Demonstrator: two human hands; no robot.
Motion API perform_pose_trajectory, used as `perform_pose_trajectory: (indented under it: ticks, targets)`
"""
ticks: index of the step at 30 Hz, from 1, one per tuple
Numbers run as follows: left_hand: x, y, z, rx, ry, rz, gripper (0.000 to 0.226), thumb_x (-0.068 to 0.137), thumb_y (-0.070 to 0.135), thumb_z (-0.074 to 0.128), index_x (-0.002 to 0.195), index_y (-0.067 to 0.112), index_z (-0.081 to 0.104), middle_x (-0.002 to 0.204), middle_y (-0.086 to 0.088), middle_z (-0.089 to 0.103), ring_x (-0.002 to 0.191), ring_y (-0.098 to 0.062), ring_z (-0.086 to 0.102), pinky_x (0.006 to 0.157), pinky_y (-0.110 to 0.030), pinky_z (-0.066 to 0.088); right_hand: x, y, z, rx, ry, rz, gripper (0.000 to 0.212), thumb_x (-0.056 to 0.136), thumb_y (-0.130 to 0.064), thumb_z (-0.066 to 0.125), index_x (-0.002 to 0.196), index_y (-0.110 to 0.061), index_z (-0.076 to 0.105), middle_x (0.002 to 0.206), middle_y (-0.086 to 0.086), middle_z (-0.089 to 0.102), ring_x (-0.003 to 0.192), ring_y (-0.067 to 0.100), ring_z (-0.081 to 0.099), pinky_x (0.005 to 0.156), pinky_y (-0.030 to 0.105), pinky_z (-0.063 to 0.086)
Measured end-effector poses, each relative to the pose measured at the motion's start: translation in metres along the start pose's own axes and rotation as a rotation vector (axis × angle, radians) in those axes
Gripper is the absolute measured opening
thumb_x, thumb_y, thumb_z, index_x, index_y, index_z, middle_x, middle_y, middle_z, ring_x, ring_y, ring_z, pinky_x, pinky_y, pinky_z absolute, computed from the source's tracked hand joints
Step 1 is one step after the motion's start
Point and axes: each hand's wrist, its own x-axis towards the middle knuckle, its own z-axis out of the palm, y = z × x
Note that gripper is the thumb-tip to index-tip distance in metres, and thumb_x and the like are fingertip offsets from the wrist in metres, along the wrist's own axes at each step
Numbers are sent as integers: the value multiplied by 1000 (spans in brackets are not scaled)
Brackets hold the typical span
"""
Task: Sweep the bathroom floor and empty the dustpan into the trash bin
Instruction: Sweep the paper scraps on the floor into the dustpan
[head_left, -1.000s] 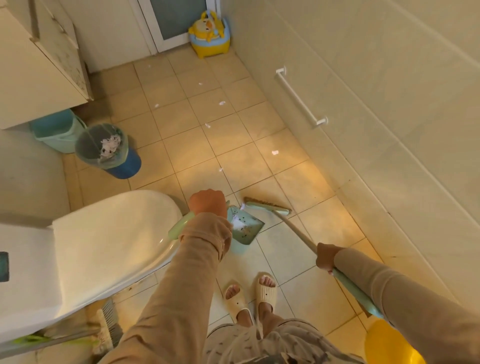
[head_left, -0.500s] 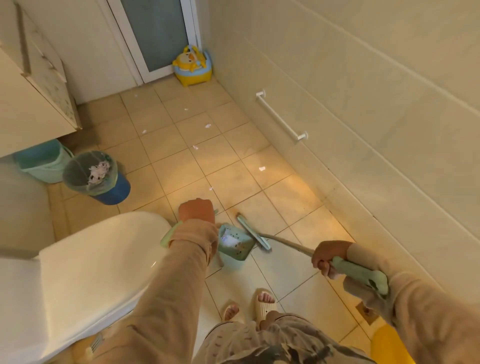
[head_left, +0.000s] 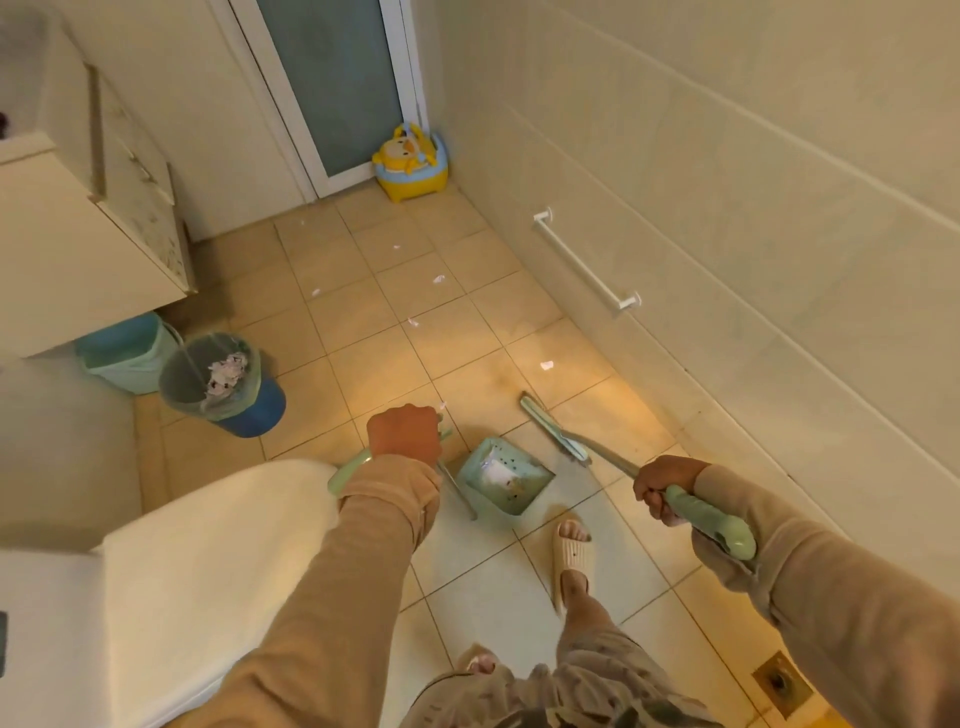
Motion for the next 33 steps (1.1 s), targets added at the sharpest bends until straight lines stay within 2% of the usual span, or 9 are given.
perform_pose_trajectory:
  ticks: [5,10,14,17,20,22,29,31,33]
  targets:
    - [43,17,-21,5,-2,-19,27,92,27,51,114,16,61,114,-4,67,104,-23,64,83,-31,48,27,-42,-50,-12,20,4,32,88,4,40,58,-7,38,23,5,40,16,12,39,33,7,34]
    - [91,50,-49,-2,-20,-47,26,91,26,51,113,17,61,111,-3,68,102,-24,65,82,-31,49,54,-78,-107,-27,38,36,22,88,3,39,67,-5,40,24,6,39,17,13,37,32,7,33]
    - [126,73,-73,-37,-26,-68,26,91,25,51,113,17,61,111,-4,69,102,-25,65,82,-31,50,69,-115,-135,-221,87,14,32,86,2,39,54,-5,41,21,4,39,32,15,39,39,17,32]
    - [148,82,-86,-58,-47,-71,29,91,28,54,116,15,60,113,-5,67,105,-26,64,83,-32,50,80,-141,-144,-358,146,-27,37,85,4,40,48,-3,43,18,4,40,30,17,43,44,19,35]
    - [173,89,-101,-113,-75,-54,34,90,33,57,117,13,59,114,-7,67,105,-27,63,84,-32,50,94,-167,-148,-423,175,-68,33,86,3,42,53,-1,44,41,10,49,48,19,43,54,26,37]
    - [190,93,-111,-131,-61,-28,36,89,34,58,117,12,59,114,-9,67,104,-28,63,83,-34,50,107,-183,-152,-442,174,-67,32,86,4,43,55,-2,43,56,10,44,53,19,41,58,27,37]
    - [226,107,-126,-39,-18,62,27,97,24,48,117,11,60,115,-8,68,105,-27,64,84,-33,50,146,-199,-149,-475,108,50,27,85,-5,44,58,-5,44,60,11,44,53,20,40,52,27,36]
    - [228,112,-127,-27,-7,74,25,97,21,47,114,10,62,113,-8,69,104,-26,65,83,-32,50,149,-193,-144,-463,101,29,27,86,-3,45,59,-8,43,61,9,45,53,18,42,44,23,43]
    - [231,113,-127,-27,-1,79,24,96,19,48,113,10,63,112,-8,70,103,-26,66,82,-33,51,146,-189,-139,-461,80,-24,31,85,0,47,58,-14,40,63,4,44,53,13,42,30,12,40]
